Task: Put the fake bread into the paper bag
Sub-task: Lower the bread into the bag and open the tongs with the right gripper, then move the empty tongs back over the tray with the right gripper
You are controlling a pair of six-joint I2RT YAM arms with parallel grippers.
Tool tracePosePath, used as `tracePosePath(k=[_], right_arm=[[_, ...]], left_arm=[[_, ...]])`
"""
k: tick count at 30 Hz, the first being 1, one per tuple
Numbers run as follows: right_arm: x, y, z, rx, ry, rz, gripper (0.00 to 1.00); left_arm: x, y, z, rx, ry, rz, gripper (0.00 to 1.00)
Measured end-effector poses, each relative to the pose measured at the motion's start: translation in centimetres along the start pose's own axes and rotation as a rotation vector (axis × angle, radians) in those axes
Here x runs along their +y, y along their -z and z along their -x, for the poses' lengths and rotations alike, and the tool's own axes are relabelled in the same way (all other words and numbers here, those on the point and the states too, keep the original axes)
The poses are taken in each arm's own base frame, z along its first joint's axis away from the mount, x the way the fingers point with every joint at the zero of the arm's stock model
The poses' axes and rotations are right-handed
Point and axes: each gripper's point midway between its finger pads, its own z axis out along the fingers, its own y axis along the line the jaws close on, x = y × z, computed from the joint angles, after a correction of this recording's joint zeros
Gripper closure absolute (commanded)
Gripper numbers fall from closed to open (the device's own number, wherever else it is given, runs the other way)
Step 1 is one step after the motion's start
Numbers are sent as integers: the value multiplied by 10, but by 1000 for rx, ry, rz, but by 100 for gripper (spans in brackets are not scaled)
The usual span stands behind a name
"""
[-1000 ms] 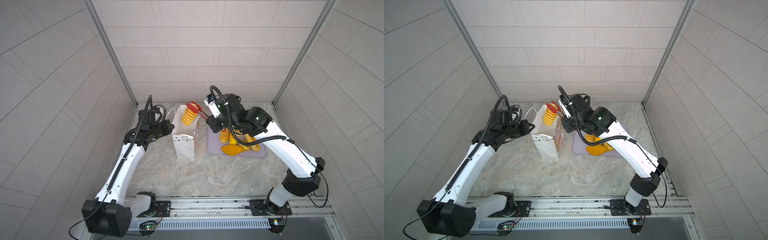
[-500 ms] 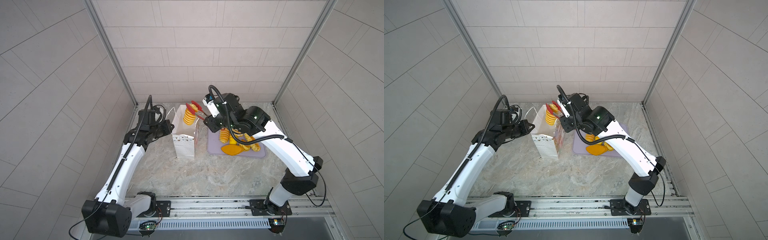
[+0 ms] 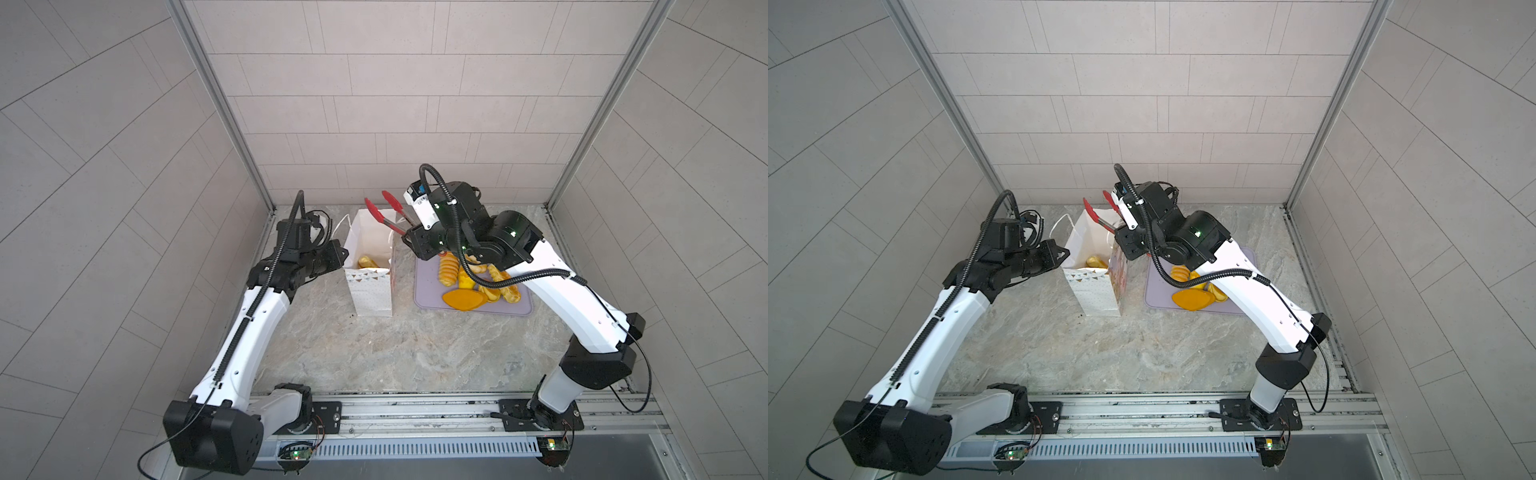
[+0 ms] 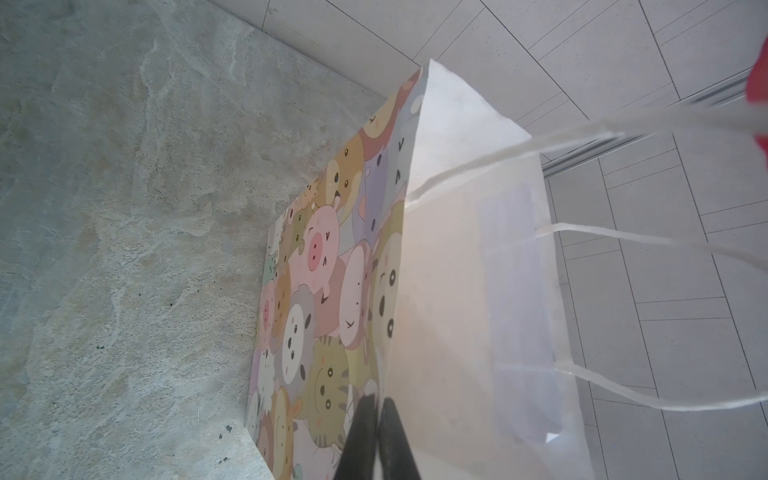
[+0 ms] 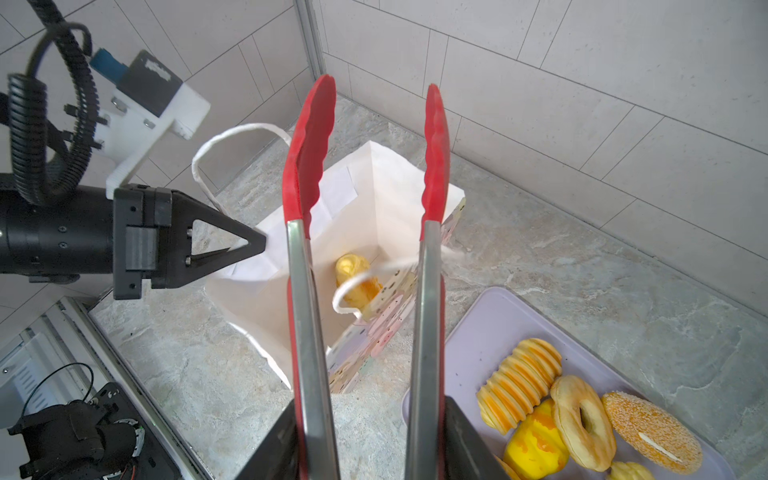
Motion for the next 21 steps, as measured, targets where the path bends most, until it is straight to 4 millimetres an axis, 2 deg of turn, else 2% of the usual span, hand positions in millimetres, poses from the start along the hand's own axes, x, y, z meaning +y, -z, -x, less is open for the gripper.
tracePosePath(k=[7,12,16,21], right_arm=[[-6,4,4,-19,-1,-31,52],[-19,24,10,-66,-16,-62,53],[-41,50,12,-116,-49,-101,53],[-86,73,0,-147,-134,-175,54]], left_arm=[[0,0,0,0,0,0,97],[0,0,0,0,-1,1,90],[0,0,0,-1,1,0,79],[0,0,0,0,1,0,70]])
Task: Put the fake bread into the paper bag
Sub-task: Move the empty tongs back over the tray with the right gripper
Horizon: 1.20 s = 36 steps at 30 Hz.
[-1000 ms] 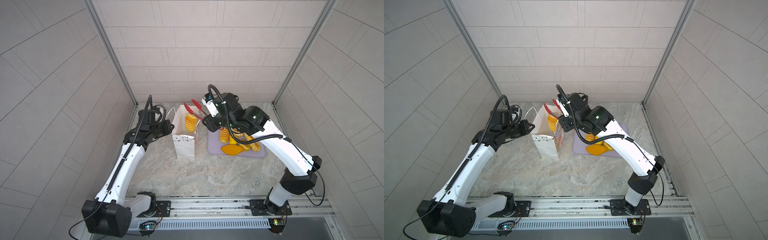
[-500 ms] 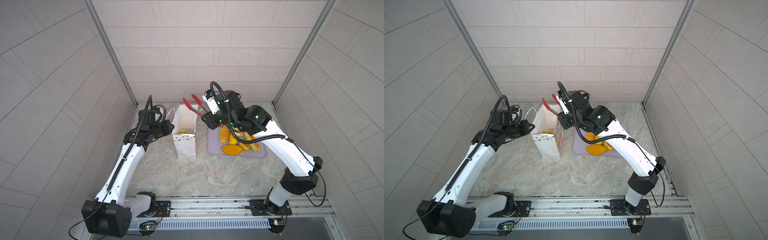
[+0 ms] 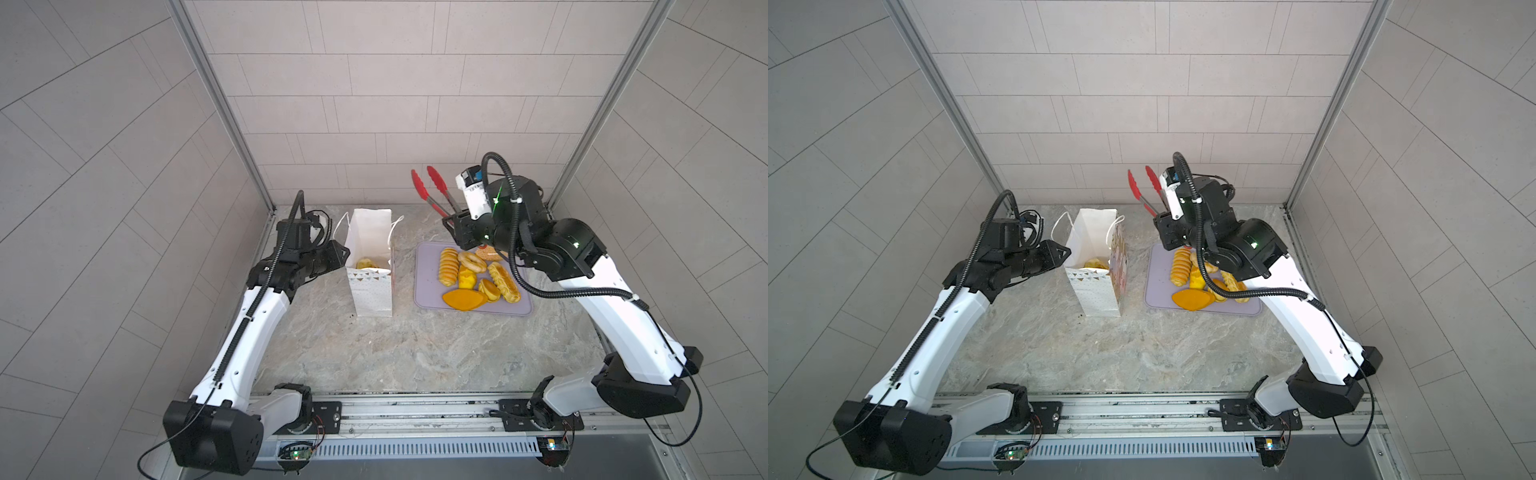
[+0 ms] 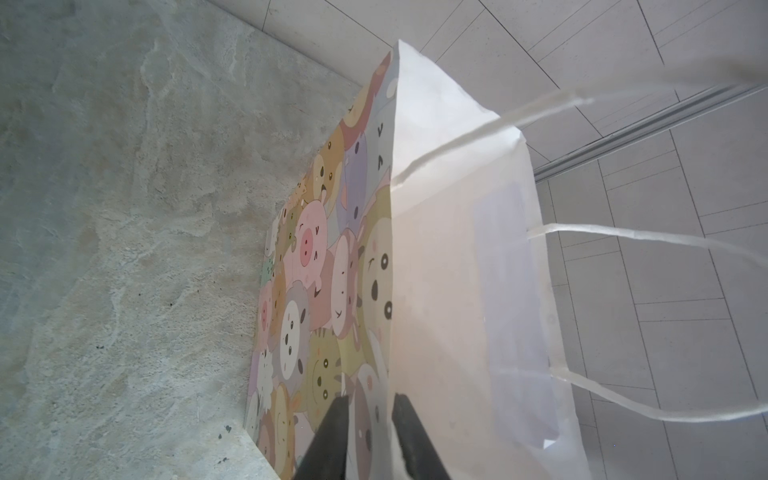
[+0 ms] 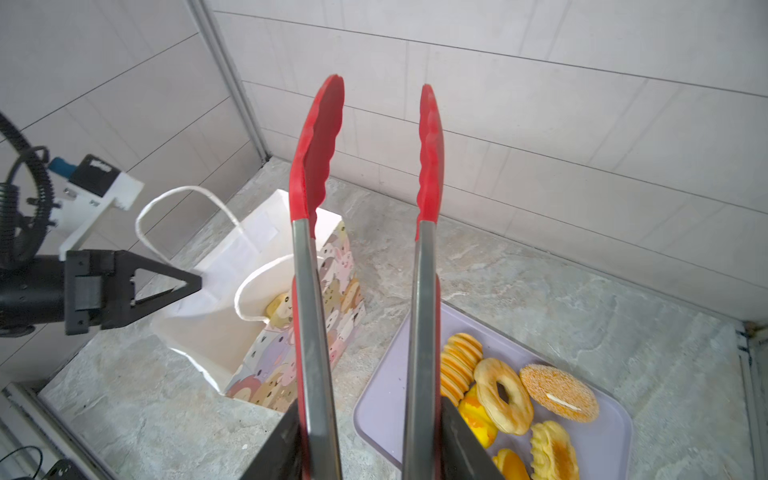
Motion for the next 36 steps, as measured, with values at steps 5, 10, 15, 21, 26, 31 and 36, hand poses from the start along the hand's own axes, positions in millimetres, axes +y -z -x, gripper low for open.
tracePosePath(k=[5,10,15,21,26,31,36], right_arm=[[-55,-1,-31,48,-110,-93,55],[-95,-7,-78,134,-203,-166,55],[-123,-12,-127,222,-284,-218,56],[-127,-16,-180,321,-333,-220,56],[-120,-4,-197,329,-363,-197,56],[-110,16,-204,316,-394,-164,56],[-96,37,-221,336,-443,-118,56]], left_arm=[[0,0,0,0,-2,0,68],[0,0,0,0,-2,-1,67],[0,0,0,0,-2,-1,67],[0,-1,0,2,-5,-2,68],[0,-1,-1,5,-4,-4,68],[-2,-2,0,3,-7,-11,68],[-4,-2,3,-4,-12,-24,68]])
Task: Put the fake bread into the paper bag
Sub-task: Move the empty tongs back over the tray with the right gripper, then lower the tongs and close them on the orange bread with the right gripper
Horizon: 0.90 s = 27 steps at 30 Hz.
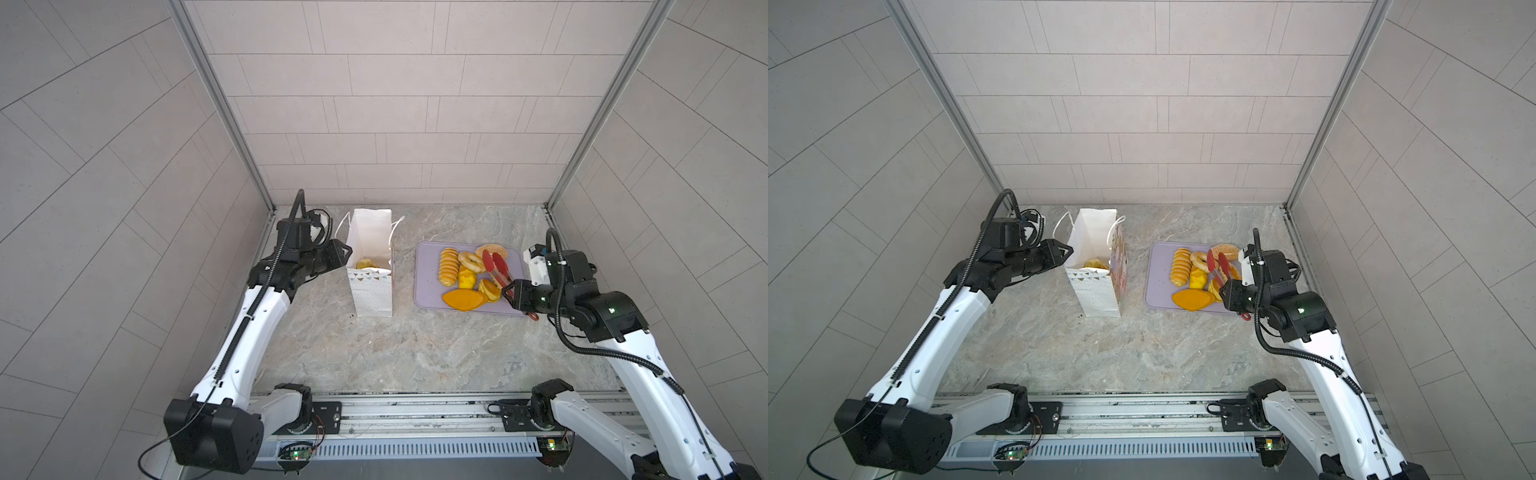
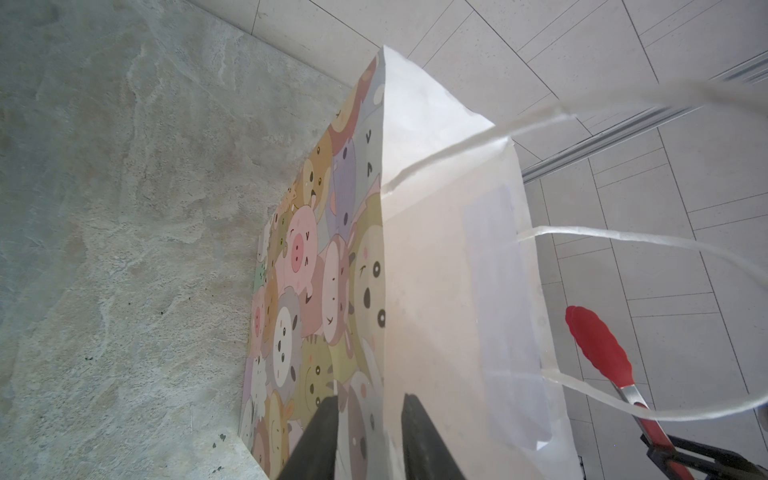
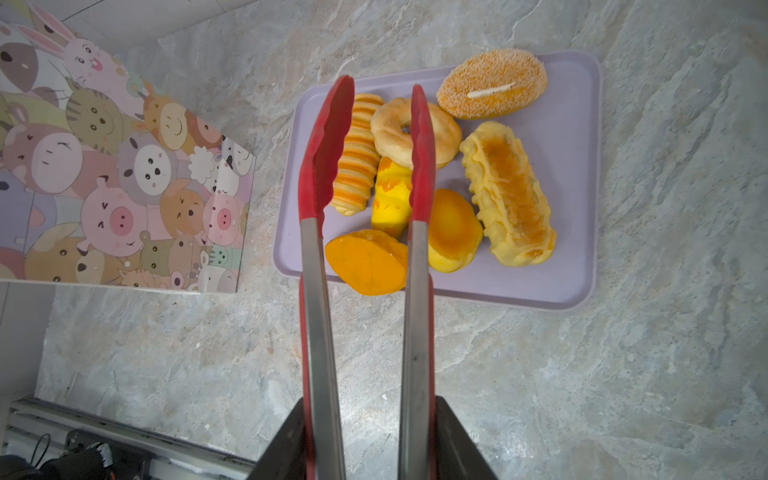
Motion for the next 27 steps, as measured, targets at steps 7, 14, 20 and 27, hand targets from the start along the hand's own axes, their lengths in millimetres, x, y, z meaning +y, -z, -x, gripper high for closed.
tracePosePath(k=[7,14,20,27], right_arm=[[-3,6,-44,92,-77,45,56],[-8,-3,-83,183,-153,75,56],[-12,-12,-103,236,-203,78,56],[-16,-24,-112,257,-231,71,55]], left_arm=[[1,-2,-2,3,1,-3,68],[1,-3,-1,0,-1,-5,67],[2,-3,-1,1,-1,-4,68],[2,-3,-2,2,0,-3,68]])
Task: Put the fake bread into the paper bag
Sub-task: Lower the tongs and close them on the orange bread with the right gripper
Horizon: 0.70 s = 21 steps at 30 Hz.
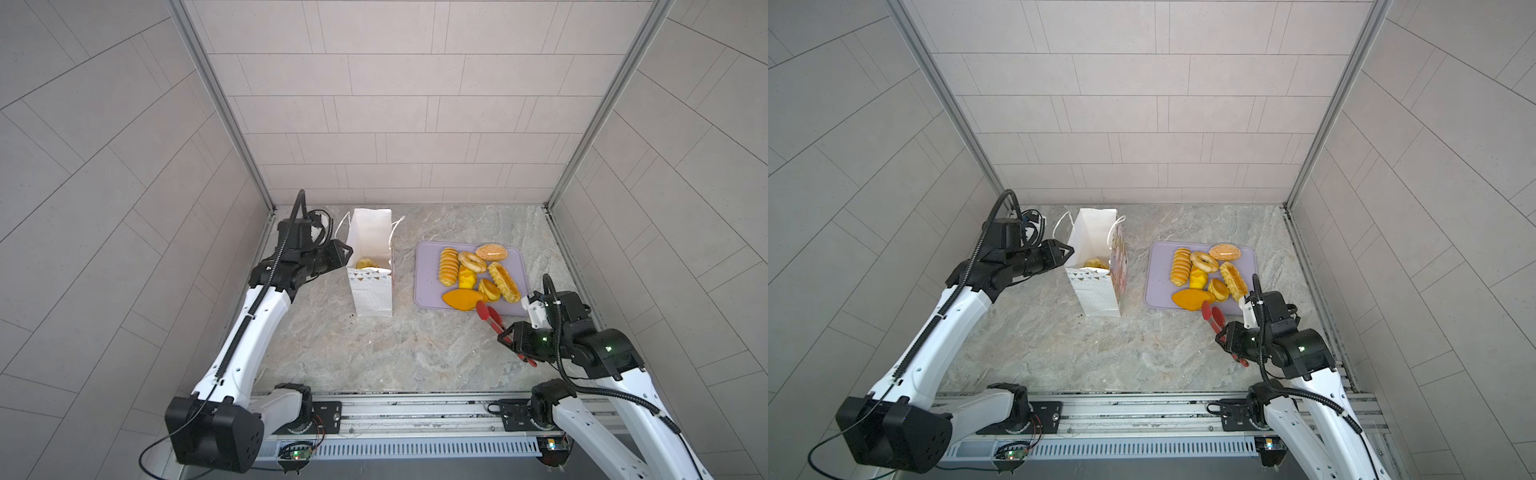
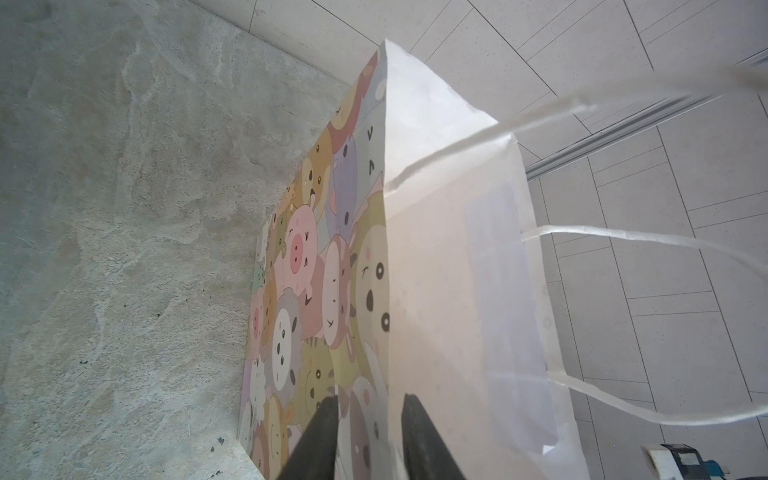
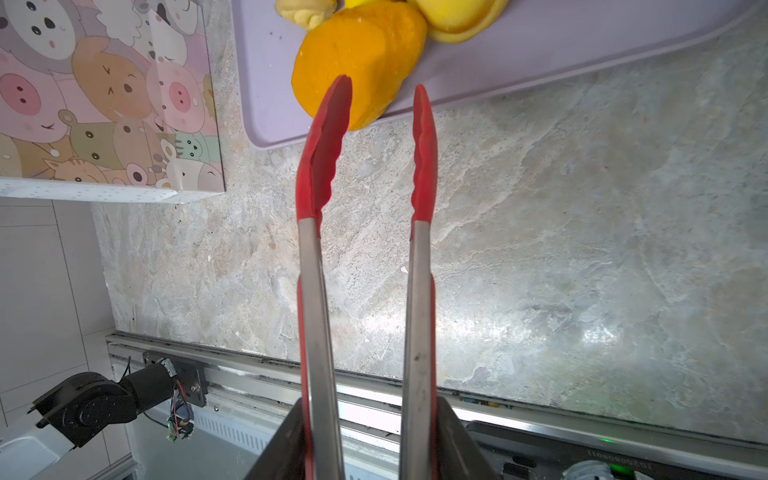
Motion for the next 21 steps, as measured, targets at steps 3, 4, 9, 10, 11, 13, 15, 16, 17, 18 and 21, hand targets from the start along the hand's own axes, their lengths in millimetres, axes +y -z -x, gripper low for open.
tracePosePath(k=[3,4,9,10,11,13,15,16,17,18,21], right_arm=[[-1,-6,1,1,-8,6,54],[-1,-8,1,1,-12,9,54],[1,-16,5,-5,-26,25,54],[1,-18,7,-8,-28,29,54],[2,-19,8,-11,-29,32,54],[2,-21,10,-14,-32,35,54],[2,-24,11,-20,-33,40,53],[3,-25,12,-22,-35,42,53],[3,-25,13,-25,-35,45,53],[4,-26,14,-28,-36,48,53],[4,-30,16,-29,-38,50,53]], left_arm=[[0,0,0,0,0,0,67],[0,0,0,1,0,0,67],[0,0,0,1,0,0,67],[0,0,0,1,0,0,68],[0,0,0,1,0,0,67],[0,0,0,1,0,0,67],[0,0,0,1,0,0,67],[0,0,0,1,0,0,67],[0,0,0,1,0,0,67],[0,0,0,1,0,0,68],[0,0,-1,2,0,0,68]])
